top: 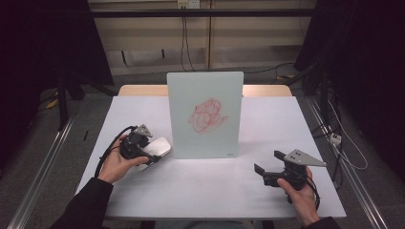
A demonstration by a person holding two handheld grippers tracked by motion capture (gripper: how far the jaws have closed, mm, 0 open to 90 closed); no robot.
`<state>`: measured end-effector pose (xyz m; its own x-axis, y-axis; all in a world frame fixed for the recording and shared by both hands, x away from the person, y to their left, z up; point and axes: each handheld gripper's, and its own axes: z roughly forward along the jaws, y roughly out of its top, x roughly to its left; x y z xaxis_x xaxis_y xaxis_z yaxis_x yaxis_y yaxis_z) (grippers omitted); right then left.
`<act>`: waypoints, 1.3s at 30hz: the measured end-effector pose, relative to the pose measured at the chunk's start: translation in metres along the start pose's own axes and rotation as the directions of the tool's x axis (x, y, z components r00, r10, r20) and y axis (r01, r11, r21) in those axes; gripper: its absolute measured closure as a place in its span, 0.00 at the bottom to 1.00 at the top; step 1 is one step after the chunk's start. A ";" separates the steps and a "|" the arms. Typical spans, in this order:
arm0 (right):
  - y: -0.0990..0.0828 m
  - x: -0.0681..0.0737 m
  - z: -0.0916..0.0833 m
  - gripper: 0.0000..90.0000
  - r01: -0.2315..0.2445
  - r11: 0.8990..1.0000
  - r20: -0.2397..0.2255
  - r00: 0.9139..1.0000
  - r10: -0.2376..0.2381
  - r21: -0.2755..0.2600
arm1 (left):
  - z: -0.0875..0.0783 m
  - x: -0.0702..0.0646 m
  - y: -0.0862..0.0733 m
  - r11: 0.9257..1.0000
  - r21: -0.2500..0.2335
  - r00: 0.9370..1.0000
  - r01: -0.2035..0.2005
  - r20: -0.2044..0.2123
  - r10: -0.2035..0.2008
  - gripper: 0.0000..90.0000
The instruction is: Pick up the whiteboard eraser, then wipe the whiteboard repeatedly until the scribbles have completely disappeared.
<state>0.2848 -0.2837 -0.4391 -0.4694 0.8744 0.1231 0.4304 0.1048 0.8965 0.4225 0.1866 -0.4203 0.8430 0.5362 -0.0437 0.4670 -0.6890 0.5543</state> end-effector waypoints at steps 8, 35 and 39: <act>0.000 0.001 -0.002 0.06 0.005 1.000 -0.001 1.000 -0.005 0.003 | -0.011 0.004 -0.004 0.993 -0.106 0.998 0.042 -0.034 -0.046 0.34; -0.001 -0.002 -0.004 0.06 -0.012 1.000 -0.009 1.000 0.012 -0.005 | -0.043 -0.003 -0.006 0.917 -0.383 0.984 0.110 -0.090 -0.156 0.34; -0.001 -0.002 -0.005 0.06 -0.016 1.000 -0.010 1.000 0.015 -0.008 | -0.049 -0.006 -0.004 0.908 -0.410 0.981 0.092 -0.120 -0.154 0.34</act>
<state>0.2818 -0.2879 -0.4385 -0.4705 0.8710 0.1413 0.4312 0.0872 0.8981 0.4023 0.2097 -0.3819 0.7229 0.6904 -0.0279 0.3917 -0.3762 0.8397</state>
